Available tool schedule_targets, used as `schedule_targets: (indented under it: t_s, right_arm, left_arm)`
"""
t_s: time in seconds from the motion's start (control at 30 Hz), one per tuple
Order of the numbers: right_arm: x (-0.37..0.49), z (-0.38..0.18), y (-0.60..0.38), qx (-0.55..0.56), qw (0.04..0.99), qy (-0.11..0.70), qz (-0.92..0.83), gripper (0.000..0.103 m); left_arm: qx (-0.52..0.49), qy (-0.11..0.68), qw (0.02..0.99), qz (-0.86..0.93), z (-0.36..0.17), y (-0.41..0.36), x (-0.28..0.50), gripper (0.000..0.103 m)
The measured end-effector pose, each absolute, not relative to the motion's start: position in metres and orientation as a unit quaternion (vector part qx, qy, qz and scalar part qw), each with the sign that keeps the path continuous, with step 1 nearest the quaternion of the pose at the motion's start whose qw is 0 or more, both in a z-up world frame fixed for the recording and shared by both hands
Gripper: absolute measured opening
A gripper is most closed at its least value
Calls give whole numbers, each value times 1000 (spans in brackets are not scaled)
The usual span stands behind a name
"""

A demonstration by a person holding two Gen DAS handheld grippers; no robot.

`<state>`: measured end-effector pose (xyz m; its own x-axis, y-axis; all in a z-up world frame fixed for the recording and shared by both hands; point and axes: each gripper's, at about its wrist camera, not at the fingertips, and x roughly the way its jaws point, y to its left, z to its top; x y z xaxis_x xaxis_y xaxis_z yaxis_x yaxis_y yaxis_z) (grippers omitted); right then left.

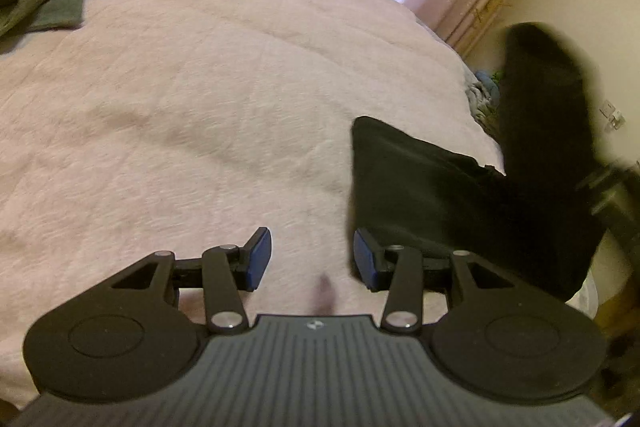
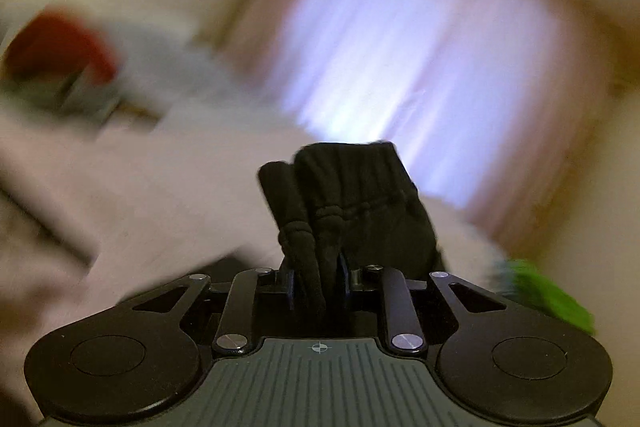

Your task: Fold clothes

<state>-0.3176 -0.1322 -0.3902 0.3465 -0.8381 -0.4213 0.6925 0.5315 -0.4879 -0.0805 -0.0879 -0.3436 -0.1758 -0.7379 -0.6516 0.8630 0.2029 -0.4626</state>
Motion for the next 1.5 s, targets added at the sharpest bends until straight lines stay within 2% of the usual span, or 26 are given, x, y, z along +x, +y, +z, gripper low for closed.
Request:
schedule_targets:
  t_s: [0.1, 0.17, 0.4, 0.53, 0.6, 0.63, 0.7, 0.77, 0.83, 0.93, 1.0, 1.13, 1.3, 1.33, 1.4, 1.5]
  right_arm:
    - [-270, -430, -123, -153, 813, 378, -417, 19]
    - [-265, -448, -120, -175, 808, 378, -418, 19]
    - [-259, -406, -112, -181, 828, 317, -427, 18]
    - [-235, -442, -119, -186, 818, 376, -393, 18]
    - [-235, -458, -117, -204, 810, 380, -398, 20]
    - [-234, -463, -116, -210, 807, 383, -398, 26]
    - [-232, -463, -118, -206, 803, 389, -401, 29]
    - [-236, -461, -118, -200, 798, 391, -413, 46]
    - [-252, -455, -112, -185, 800, 382, -424, 68]
    - [-272, -436, -108, -123, 825, 346, -429, 81]
    - [-285, -421, -104, -89, 839, 318, -433, 86]
    - [-311, -394, -90, -43, 840, 274, -466, 86]
    - [-388, -376, -102, 156, 809, 171, -541, 84]
    - [-408, -376, -106, 205, 797, 141, -551, 74]
    - [-452, -380, -109, 314, 769, 68, -553, 62]
    - [-508, -403, -111, 469, 713, -48, -519, 62]
  left_arm:
    - [66, 451, 637, -622, -348, -83, -71, 39]
    - [64, 454, 638, -618, -349, -78, -65, 40]
    - [59, 464, 643, -606, -358, -77, -52, 40]
    - [60, 465, 642, -606, -356, -77, -54, 40]
    - [58, 466, 642, -606, -355, -74, -53, 40]
    - [58, 467, 642, -605, -355, -73, -53, 40]
    - [56, 470, 642, -603, -356, -72, -52, 40]
    - [50, 470, 641, -605, -354, -72, -53, 40]
    - [39, 473, 632, -613, -349, -72, -54, 40]
    - [15, 480, 614, -626, -344, -77, -59, 41]
    - [-2, 486, 600, -635, -340, -81, -63, 45]
    - [-34, 507, 570, -646, -337, -90, -74, 51]
    - [-50, 530, 559, -636, -342, -96, -83, 51]
    - [-52, 532, 559, -634, -343, -96, -84, 51]
    - [-57, 537, 558, -630, -345, -97, -85, 52]
    - [-73, 548, 554, -623, -350, -99, -86, 53]
